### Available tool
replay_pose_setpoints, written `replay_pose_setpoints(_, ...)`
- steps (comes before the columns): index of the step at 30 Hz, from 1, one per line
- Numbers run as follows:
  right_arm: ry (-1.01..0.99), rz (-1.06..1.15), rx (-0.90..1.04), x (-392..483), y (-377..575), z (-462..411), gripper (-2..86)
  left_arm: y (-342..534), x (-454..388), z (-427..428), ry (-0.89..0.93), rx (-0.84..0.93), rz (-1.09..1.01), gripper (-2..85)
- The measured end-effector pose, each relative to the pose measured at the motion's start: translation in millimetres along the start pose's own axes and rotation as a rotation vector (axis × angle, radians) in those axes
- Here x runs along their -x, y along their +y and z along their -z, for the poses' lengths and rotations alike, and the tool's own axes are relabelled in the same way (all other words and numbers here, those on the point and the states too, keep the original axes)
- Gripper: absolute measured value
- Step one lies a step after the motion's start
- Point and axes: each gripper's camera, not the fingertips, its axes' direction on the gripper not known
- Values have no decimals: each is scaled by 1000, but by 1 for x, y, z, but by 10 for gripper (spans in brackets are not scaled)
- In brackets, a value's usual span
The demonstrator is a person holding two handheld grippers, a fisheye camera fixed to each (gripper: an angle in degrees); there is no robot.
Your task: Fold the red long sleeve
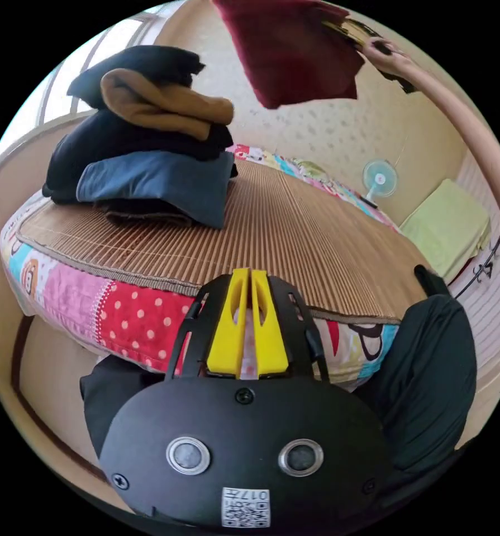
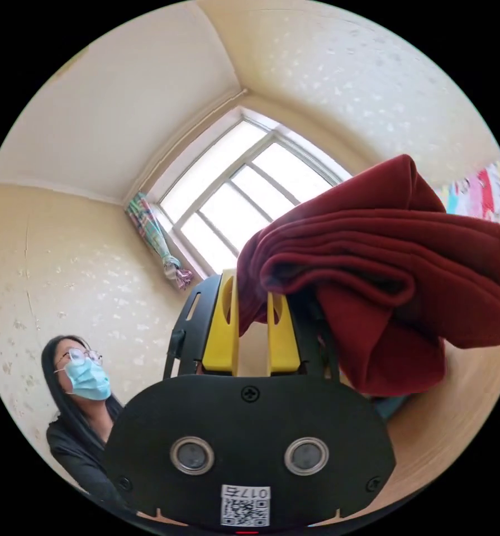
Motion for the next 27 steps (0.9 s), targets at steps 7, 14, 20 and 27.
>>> replay_pose_setpoints(7,40,37,141,-43,-39,-204,77,-55,31,4,-2,25,11,65)
replay_pose_setpoints(14,135,-152,263,-129,86,-249,75,-73,37,18,26,28,-5,64)
replay_pose_setpoints(20,174,-63,274,-101,83,-265,84,-78,46,26,58,10,36,58)
replay_pose_setpoints(27,99,-155,212,-100,69,-264,49,-79,34,28,-10,7,11,47)
